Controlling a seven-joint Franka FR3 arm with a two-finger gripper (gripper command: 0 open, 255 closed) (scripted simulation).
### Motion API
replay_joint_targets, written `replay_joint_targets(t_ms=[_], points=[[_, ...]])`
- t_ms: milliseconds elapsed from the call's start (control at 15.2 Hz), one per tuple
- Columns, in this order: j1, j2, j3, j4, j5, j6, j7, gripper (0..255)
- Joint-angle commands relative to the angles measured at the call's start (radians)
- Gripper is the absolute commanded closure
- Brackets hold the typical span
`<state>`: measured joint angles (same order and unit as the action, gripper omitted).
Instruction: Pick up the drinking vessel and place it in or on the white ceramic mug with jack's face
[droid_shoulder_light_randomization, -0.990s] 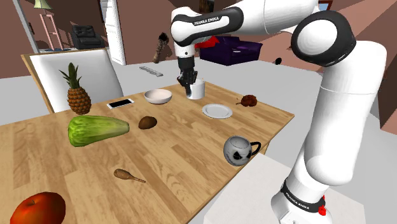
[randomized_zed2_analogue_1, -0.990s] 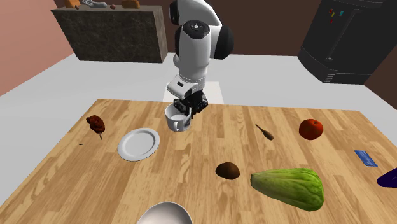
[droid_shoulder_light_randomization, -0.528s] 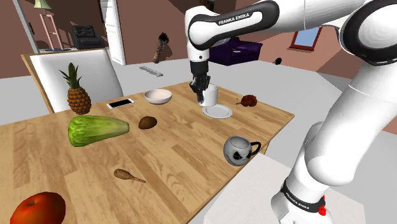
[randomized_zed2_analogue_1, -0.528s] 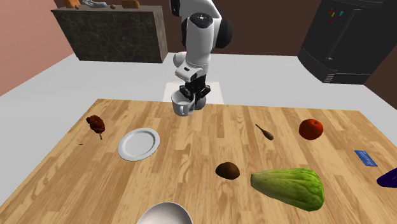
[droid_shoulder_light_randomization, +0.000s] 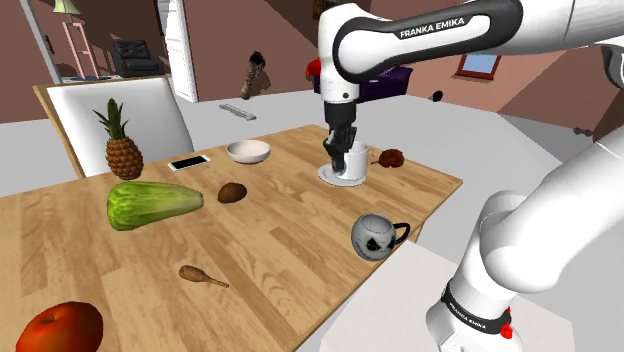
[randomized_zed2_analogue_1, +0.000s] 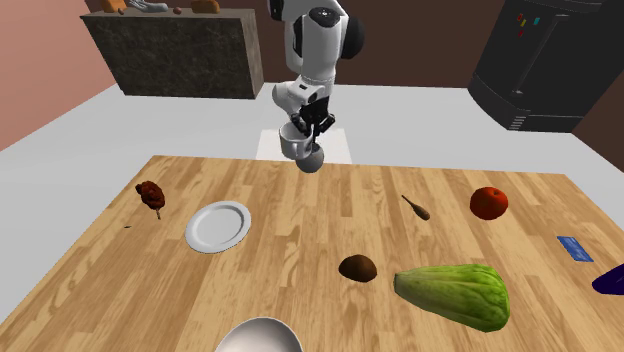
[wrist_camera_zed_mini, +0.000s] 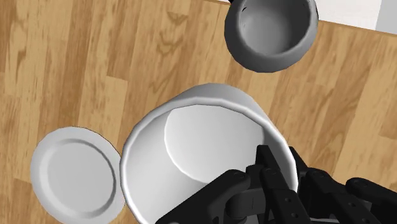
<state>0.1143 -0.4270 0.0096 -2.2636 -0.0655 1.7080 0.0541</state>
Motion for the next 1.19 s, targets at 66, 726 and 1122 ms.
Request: replay_joint_targets(t_ms=[66,726,1122], points=[[0.011,-0.127,0.015,-0.104,0.012,-0.025,0.019,255],[0.05,-0.426,0.064,-0.325,0.063,-0.105,0.074,255],[0.052,-0.426,0.067,-0.406,0.066,-0.024,0.078,255]])
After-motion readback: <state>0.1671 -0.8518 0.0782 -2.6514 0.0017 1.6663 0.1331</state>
